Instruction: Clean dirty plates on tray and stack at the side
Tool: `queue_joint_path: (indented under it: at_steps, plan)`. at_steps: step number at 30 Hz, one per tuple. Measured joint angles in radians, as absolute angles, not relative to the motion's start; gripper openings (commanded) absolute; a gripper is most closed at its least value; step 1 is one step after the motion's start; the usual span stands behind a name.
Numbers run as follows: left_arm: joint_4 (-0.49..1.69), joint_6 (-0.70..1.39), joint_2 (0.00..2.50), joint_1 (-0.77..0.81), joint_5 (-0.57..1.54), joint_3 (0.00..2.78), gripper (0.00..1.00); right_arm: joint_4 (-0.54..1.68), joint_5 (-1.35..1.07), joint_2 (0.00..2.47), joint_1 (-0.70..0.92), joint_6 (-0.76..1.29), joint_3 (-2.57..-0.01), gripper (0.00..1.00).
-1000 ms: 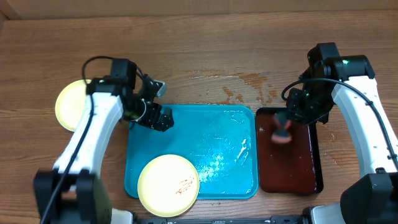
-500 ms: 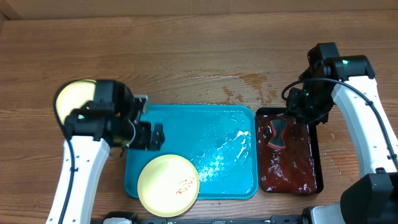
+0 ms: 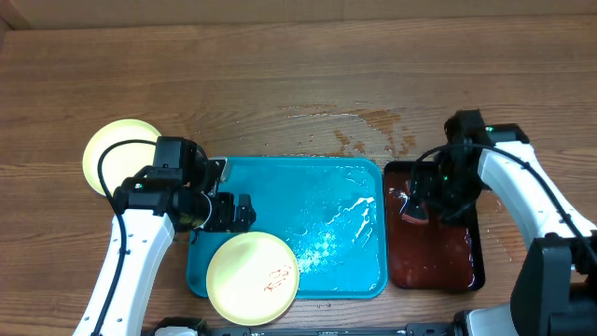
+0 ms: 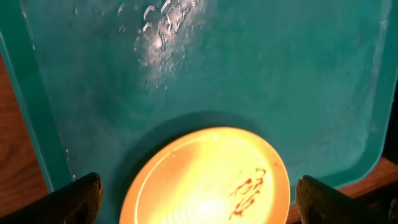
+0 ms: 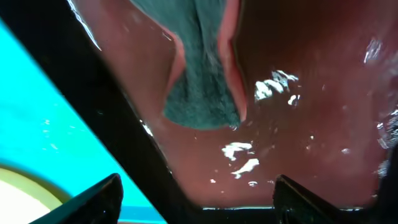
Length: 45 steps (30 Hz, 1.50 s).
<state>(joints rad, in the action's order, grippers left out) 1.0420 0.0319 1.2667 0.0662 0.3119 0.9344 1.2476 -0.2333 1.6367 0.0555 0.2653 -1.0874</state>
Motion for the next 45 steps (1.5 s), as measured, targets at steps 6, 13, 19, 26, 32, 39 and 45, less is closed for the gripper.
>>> queue_joint_path:
  at_steps: [6, 13, 19, 26, 32, 39, 45]
  plan:
    - [1.023, 0.039, 1.267, 0.066, 0.315, 0.934, 1.0, 1.242, -0.251, 1.637, 0.056, 0.267, -1.084, 0.88]
    - [1.107, 0.049, 1.267, 0.066, 0.273, 0.934, 0.82, 1.242, -0.258, 1.637, 0.056, 0.275, -1.084, 1.0]
    - [1.179, 0.054, 1.267, 0.066, 0.183, 0.934, 0.73, 1.242, -0.258, 1.637, 0.056, 0.277, -1.084, 1.0]
    - [1.2, 0.056, 1.268, 0.066, 0.141, 0.934, 0.63, 1.243, -0.259, 1.637, 0.056, 0.277, -1.084, 1.0]
    - [1.192, 0.054, 1.348, 0.066, 0.142, 0.934, 0.69, 1.24, -0.267, 1.637, 0.056, 0.278, -1.084, 1.0]
    - [1.163, 0.054, 1.535, 0.066, 0.147, 0.934, 0.59, 1.238, -0.281, 1.637, 0.056, 0.277, -1.084, 1.0]
    - [1.155, 0.031, 1.631, 0.066, 0.204, 0.934, 0.61, 1.234, -0.282, 1.637, 0.056, 0.278, -1.084, 1.0]
